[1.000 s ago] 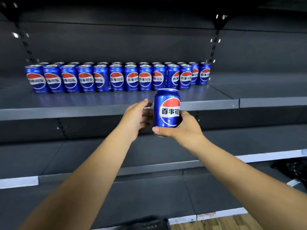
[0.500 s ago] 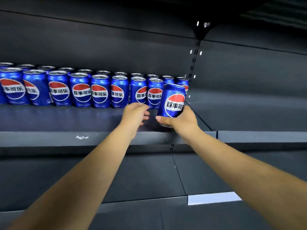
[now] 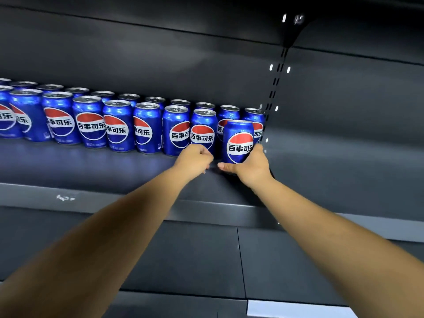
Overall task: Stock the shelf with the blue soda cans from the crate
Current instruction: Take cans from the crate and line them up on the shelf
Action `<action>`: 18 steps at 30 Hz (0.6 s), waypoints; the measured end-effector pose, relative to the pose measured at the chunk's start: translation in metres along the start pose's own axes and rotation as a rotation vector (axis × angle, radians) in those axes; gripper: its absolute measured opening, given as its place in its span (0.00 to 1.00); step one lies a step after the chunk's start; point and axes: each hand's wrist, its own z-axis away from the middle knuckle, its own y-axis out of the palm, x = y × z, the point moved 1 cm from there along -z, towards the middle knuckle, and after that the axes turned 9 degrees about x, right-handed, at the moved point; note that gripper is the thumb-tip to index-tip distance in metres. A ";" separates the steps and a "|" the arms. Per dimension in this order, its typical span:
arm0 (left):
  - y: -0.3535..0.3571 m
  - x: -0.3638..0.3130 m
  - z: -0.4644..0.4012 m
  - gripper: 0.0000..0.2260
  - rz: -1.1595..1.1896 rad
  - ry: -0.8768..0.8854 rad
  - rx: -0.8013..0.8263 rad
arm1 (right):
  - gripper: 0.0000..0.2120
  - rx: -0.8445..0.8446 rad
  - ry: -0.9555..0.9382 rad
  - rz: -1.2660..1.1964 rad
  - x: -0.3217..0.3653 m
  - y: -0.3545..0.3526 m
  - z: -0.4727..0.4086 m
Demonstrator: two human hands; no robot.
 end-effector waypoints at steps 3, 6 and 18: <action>0.001 -0.003 -0.006 0.06 -0.037 -0.001 -0.013 | 0.36 0.004 -0.001 0.002 -0.001 0.003 -0.013; 0.002 -0.001 -0.008 0.07 -0.038 0.024 -0.033 | 0.37 -0.009 0.009 0.017 -0.002 0.006 -0.025; 0.004 0.008 -0.023 0.08 -0.153 0.031 -0.056 | 0.41 -0.012 0.017 0.059 -0.008 0.019 -0.057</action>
